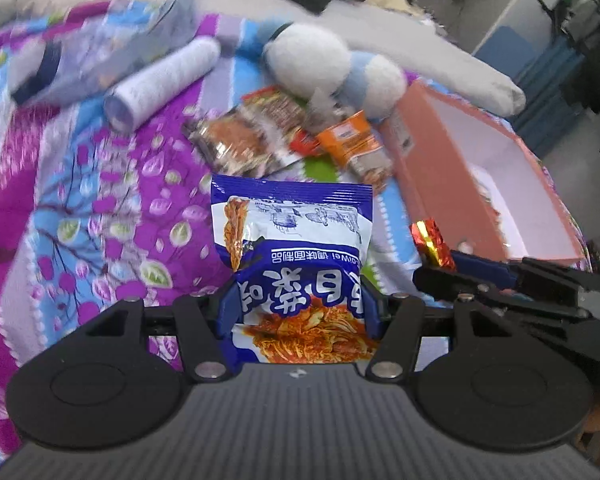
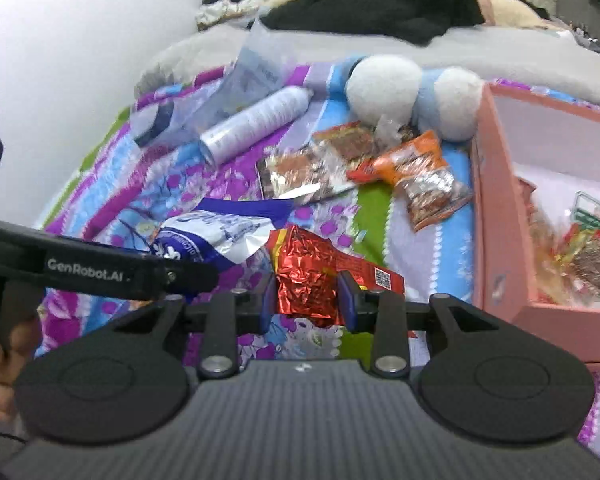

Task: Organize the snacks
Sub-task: 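Lift both held packets and carry them over the pink box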

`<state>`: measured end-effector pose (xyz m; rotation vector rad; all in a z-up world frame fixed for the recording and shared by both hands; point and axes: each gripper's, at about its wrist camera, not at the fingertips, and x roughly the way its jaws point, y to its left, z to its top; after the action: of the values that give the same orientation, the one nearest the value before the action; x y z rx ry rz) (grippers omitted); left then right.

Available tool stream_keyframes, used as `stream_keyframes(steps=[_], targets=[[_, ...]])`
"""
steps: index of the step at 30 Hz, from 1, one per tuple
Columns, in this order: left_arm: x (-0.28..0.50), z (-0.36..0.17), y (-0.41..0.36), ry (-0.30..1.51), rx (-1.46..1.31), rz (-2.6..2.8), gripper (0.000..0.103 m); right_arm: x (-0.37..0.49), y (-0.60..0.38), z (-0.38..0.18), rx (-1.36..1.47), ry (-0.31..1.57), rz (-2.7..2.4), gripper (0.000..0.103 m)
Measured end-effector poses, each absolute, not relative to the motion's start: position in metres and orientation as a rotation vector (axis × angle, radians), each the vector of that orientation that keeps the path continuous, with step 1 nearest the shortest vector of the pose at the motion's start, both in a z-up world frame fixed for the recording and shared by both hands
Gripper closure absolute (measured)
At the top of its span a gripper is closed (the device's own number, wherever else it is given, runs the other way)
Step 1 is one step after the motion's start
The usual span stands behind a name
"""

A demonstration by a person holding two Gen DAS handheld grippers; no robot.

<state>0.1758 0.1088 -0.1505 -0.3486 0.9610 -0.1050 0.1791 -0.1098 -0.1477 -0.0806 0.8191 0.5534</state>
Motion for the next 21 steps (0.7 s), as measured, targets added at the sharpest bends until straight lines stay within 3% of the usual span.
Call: stream_keyframes(steps=[9,21], targets=[[0.189,-0.072,0.067,0.985,-0.332,-0.168,0.039,0.179,-0.15,-0.084,-0.015,0.756,0.533,0.066],[0.227,-0.019,-0.028,1.199,-0.313,-0.277,0.039,0.199,-0.231,-0.029,0.034,0.789,0.479,0.066]])
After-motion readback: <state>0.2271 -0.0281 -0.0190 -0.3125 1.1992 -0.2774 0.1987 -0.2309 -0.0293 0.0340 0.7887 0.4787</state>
